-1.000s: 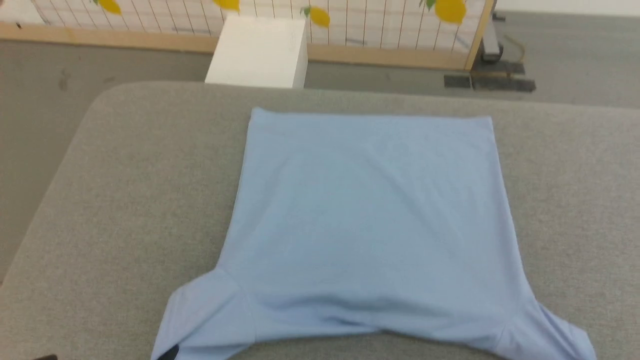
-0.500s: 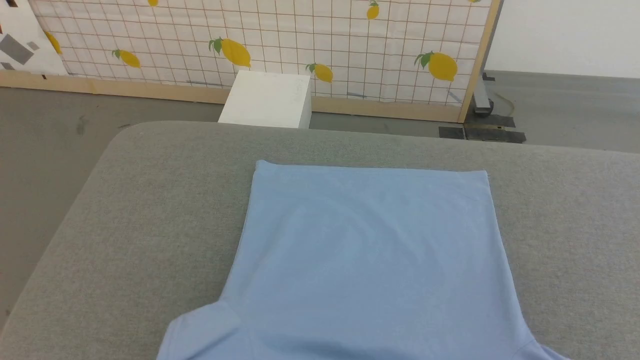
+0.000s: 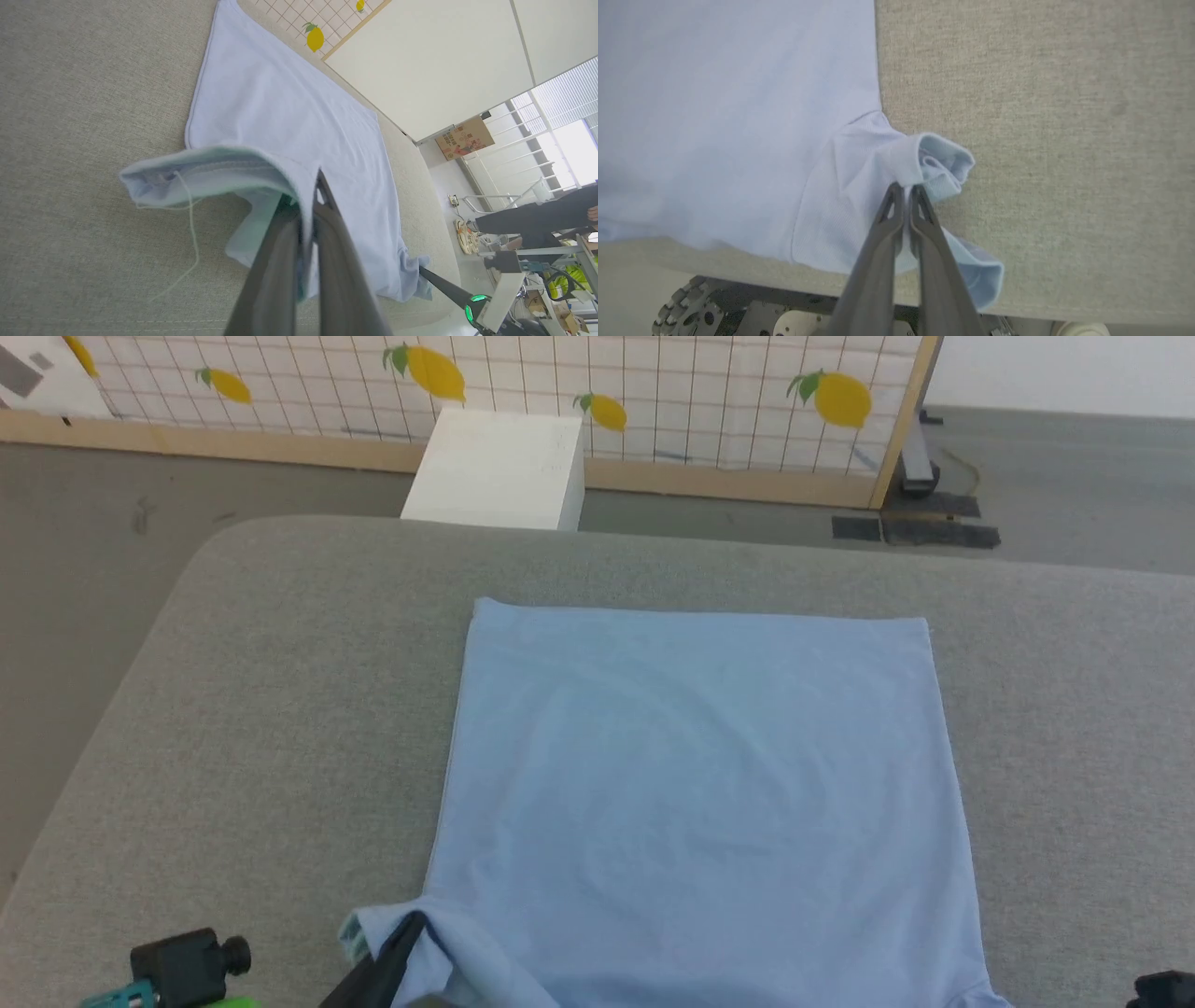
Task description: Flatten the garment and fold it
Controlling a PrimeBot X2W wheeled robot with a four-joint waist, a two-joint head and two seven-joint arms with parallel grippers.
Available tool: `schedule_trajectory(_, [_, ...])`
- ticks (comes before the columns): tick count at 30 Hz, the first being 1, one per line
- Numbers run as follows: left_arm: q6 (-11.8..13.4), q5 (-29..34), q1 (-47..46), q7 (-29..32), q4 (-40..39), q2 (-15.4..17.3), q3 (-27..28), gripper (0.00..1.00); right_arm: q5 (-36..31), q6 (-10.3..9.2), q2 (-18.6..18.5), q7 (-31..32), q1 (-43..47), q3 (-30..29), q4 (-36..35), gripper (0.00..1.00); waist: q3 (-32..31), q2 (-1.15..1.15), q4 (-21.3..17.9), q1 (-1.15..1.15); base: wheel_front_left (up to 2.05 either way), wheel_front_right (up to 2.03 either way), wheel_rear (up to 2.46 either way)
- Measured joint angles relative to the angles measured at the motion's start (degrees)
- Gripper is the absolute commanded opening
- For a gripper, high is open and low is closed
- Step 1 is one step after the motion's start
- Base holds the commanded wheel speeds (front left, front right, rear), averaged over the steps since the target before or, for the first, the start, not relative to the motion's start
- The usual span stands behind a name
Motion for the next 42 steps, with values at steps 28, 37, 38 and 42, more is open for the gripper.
schedule_trajectory(28, [-3.78,6.84,-7.94,-4.59,-2.67,-2.97,-3.23,0.00,-0.38,0.00,-14.38,5.78,-34.45,-4.63,-13.50,1.00,11.97,0.00,1.28,0.01,0.00,0.00,0.00])
schedule_trajectory(37, [-5.56,9.18,-13.38,-4.33,-3.38,-3.56,-5.45,0.00,-8.42,0.00,-11.87,15.40,-58.21,-0.26,6.24,1.00,19.85,0.00,2.68,0.02,0.00,0.00,0.00])
schedule_trajectory(38, [-5.81,9.28,-13.97,-4.26,-3.42,-3.71,-5.78,0.00,-9.44,-0.01,-11.46,16.57,-59.83,-0.45,8.17,1.00,20.80,0.00,2.98,0.02,0.00,0.00,0.00])
schedule_trajectory(42, [-6.32,9.33,-15.35,-4.16,-3.21,-4.72,-6.89,0.00,-13.36,-0.01,-10.53,20.61,-62.91,-1.40,13.28,1.00,24.07,0.00,4.40,0.02,0.00,0.00,0.00])
